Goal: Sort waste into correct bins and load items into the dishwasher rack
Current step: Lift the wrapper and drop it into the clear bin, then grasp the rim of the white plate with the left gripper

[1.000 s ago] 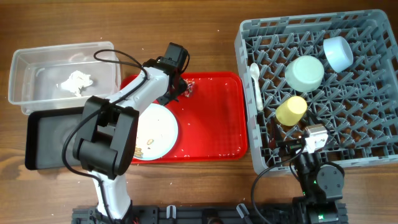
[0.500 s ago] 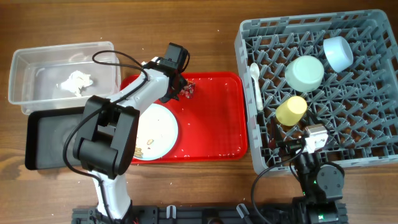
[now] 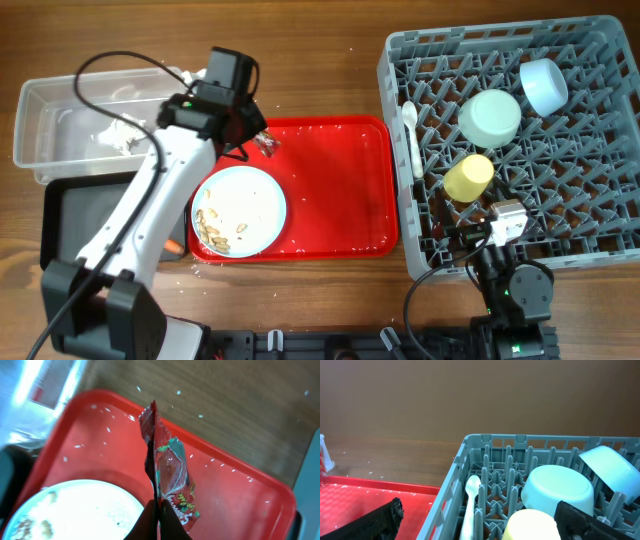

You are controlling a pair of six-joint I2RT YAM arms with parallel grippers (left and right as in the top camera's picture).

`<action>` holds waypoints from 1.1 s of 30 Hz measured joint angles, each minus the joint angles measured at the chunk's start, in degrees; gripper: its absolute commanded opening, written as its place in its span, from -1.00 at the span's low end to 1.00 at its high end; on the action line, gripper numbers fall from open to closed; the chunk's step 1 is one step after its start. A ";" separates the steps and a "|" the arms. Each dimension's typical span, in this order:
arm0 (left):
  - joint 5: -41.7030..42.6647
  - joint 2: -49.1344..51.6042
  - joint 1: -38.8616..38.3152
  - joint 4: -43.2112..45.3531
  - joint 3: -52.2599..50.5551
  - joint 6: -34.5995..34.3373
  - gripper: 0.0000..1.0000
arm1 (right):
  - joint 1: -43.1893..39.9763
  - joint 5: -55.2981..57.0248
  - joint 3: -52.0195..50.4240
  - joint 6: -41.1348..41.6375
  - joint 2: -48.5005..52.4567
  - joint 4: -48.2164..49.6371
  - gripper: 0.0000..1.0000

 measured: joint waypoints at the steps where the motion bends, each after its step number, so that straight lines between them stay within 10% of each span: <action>1: -0.02 -0.37 0.66 -1.36 0.07 0.13 -0.92 | 0.00 0.00 0.00 -0.02 0.00 -0.02 0.99; 9: 0.09 -10.60 11.82 -14.40 0.00 0.48 -0.92 | 0.00 0.00 0.00 -0.02 0.00 -0.02 0.99; 14: -0.44 -15.89 25.81 -4.07 -0.22 0.87 -0.92 | 0.00 0.00 0.00 -0.02 0.00 0.00 0.99; 17: -0.83 -9.66 30.69 6.05 -1.68 0.96 0.19 | 0.00 0.00 0.00 -0.02 0.00 -0.02 0.99; 19: -0.79 -4.79 31.39 9.53 -1.79 1.51 0.25 | 0.00 0.00 0.00 -0.02 0.00 0.00 0.99; 26: 3.93 -5.51 28.13 -2.56 -0.83 5.18 0.25 | 0.00 0.00 0.00 0.00 0.00 0.00 0.99; 33: 5.27 -11.28 5.05 -13.27 -0.26 9.38 0.04 | 0.00 0.00 0.00 -0.02 0.00 -0.02 0.99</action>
